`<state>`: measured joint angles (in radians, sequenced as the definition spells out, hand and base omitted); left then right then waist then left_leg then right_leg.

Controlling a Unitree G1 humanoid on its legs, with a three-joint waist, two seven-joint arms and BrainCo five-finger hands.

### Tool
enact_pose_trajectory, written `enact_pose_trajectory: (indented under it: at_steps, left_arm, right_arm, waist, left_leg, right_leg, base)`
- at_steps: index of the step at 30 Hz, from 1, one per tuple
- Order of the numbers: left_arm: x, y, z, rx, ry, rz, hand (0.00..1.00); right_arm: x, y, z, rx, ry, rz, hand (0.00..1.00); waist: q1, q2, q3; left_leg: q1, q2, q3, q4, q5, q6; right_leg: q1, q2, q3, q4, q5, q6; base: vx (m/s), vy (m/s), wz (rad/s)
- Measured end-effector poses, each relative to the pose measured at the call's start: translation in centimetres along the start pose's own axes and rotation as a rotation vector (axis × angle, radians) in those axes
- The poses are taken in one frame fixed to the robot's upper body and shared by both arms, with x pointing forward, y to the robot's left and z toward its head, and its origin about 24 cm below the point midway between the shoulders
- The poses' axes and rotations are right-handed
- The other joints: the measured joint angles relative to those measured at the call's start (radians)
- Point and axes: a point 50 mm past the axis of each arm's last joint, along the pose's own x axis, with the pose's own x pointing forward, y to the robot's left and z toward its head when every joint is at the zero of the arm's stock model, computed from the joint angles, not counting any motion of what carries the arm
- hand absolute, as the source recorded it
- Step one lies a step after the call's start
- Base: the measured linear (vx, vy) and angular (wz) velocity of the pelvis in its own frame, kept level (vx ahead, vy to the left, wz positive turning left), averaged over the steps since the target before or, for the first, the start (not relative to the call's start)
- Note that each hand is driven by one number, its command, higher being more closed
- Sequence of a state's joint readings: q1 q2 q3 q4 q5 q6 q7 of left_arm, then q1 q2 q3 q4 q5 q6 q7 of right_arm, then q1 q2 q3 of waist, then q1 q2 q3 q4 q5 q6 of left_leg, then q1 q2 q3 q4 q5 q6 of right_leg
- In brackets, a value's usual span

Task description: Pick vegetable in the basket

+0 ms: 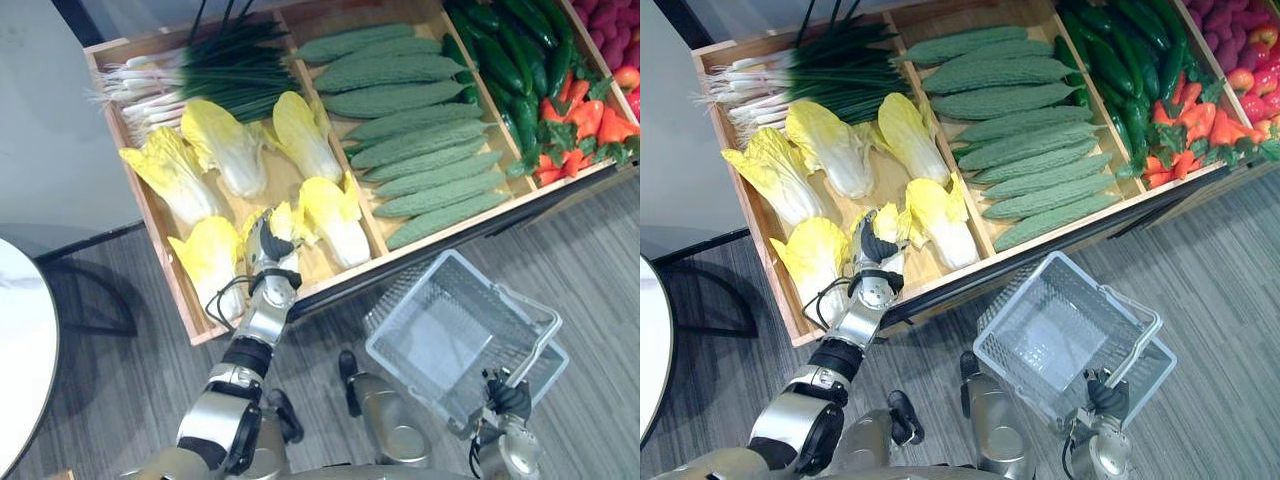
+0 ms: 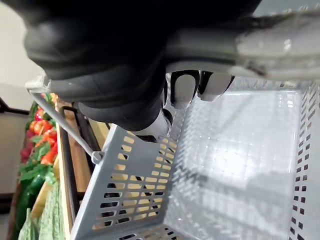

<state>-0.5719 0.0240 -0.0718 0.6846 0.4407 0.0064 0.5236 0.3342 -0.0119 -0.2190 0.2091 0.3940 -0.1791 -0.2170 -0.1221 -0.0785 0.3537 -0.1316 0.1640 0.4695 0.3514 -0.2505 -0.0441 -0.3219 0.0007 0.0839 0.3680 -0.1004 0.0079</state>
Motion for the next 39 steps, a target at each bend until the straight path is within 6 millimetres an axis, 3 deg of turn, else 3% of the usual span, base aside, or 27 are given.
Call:
enact_pose_trajectory:
  at_steps: [3,10,17,23,26,29,33,34,35,36,37,38,39]
  left_arm:
    - [-0.2,0.2,0.3,-0.049,-0.013,0.007,1.00]
    - [-2.5,0.9,-0.2,-0.155,-0.041,-0.002,1.00]
    - [-5.2,3.2,1.7,-0.290,-0.157,0.079,1.00]
    - [-7.9,4.7,2.9,-0.376,-0.242,0.124,1.00]
    - [-8.8,5.5,4.0,-0.428,-0.293,0.156,1.00]
    - [-10.2,5.8,4.9,-0.480,-0.340,0.155,1.00]
    - [-11.3,6.0,5.8,-0.525,-0.391,0.136,1.00]
    - [-11.4,5.8,6.1,-0.538,-0.406,0.124,1.00]
    - [-11.4,5.7,6.3,-0.543,-0.409,0.117,1.00]
    - [-11.4,5.6,6.5,-0.552,-0.417,0.108,1.00]
    - [-11.4,5.6,6.4,-0.555,-0.416,0.108,1.00]
    - [-11.3,5.7,6.4,-0.563,-0.415,0.113,1.00]
    - [-11.2,5.9,6.4,-0.564,-0.416,0.120,1.00]
  right_arm:
    - [0.1,-0.4,0.2,0.014,-0.005,-0.019,1.00]
    - [0.0,-0.9,0.1,0.014,-0.006,-0.040,1.00]
    - [-0.1,-1.8,0.2,0.010,-0.010,-0.071,1.00]
    - [-0.4,-2.4,1.5,0.013,-0.064,-0.087,1.00]
    - [-0.5,-2.0,2.3,0.010,-0.098,-0.067,1.00]
    - [-0.7,-1.5,2.8,0.007,-0.122,-0.044,1.00]
    - [-1.1,-0.2,4.3,0.019,-0.183,0.015,1.00]
    - [-1.1,1.6,5.2,0.025,-0.227,0.073,1.00]
    - [-1.0,2.0,5.3,0.024,-0.234,0.085,1.00]
    - [-0.9,2.9,5.4,0.027,-0.239,0.110,1.00]
    - [-0.8,3.3,5.4,0.027,-0.240,0.124,1.00]
    - [-0.5,3.9,5.4,0.005,-0.248,0.139,1.00]
    - [-0.1,4.4,5.5,-0.013,-0.253,0.148,1.00]
  waist:
    - [0.000,0.006,0.006]
    - [-0.004,0.014,0.011]
    - [-0.005,0.022,0.013]
    - [0.003,0.066,-0.031]
    - [0.022,0.085,-0.051]
    - [0.028,0.085,-0.083]
    - [0.032,0.080,-0.096]
    - [0.043,0.072,-0.103]
    - [0.048,0.073,-0.103]
    - [0.060,0.062,-0.112]
    - [0.063,0.054,-0.116]
    - [0.062,0.045,-0.123]
    - [0.061,0.042,-0.127]
  left_leg:
    - [0.006,0.000,-0.001,-0.003,0.007,0.003]
    - [0.045,-0.018,-0.002,-0.037,0.015,-0.006]
    - [0.090,-0.030,-0.027,-0.058,0.022,-0.013]
    - [0.099,-0.026,-0.076,-0.012,0.006,0.004]
    - [0.071,-0.021,-0.149,0.048,-0.035,0.009]
    - [0.056,-0.015,-0.133,0.086,-0.067,0.015]
    - [0.035,0.007,-0.055,0.141,-0.093,0.033]
    - [0.029,0.038,0.044,0.142,-0.094,0.041]
    - [0.032,0.048,0.074,0.134,-0.092,0.049]
    - [0.044,0.064,0.148,0.119,-0.090,0.058]
    - [0.056,0.066,0.185,0.107,-0.088,0.062]
    - [0.086,0.067,0.251,0.089,-0.086,0.063]
    - [0.114,0.067,0.303,0.081,-0.086,0.063]
  right_leg:
    - [0.001,-0.001,-0.004,0.001,0.000,0.000]
    - [0.028,-0.009,-0.003,-0.005,-0.006,0.010]
    - [0.081,-0.022,-0.028,-0.010,-0.015,0.021]
    - [0.117,-0.016,-0.031,-0.018,-0.015,0.022]
    - [0.109,0.003,-0.016,-0.013,-0.017,0.025]
    - [0.087,0.017,0.020,-0.011,-0.012,0.041]
    - [0.056,0.058,0.109,-0.045,0.041,0.060]
    - [0.037,0.058,0.115,-0.127,0.072,0.054]
    - [0.031,0.040,0.066,-0.141,0.069,0.046]
    - [-0.003,-0.022,-0.125,-0.110,0.072,0.035]
    - [-0.015,-0.063,-0.242,-0.075,0.062,0.016]
    - [-0.004,-0.133,-0.437,-0.012,0.028,-0.027]
    - [0.022,-0.180,-0.561,0.028,-0.008,-0.057]
  base:
    - [0.07,-0.001,0.03]
    - [0.04,0.013,0.00]
    - [0.00,-0.001,0.12]
    - [-0.03,-0.005,0.05]
    - [-0.08,0.000,-0.17]
    - [-0.10,0.058,-0.36]
    - [-0.08,0.108,-0.90]
    - [-0.08,0.067,-1.33]
    - [-0.10,0.084,-1.96]
    - [-0.08,0.074,-1.30]
    - [-0.07,0.073,-1.55]
    - [-0.02,0.045,-1.35]
    - [0.01,0.011,-1.49]
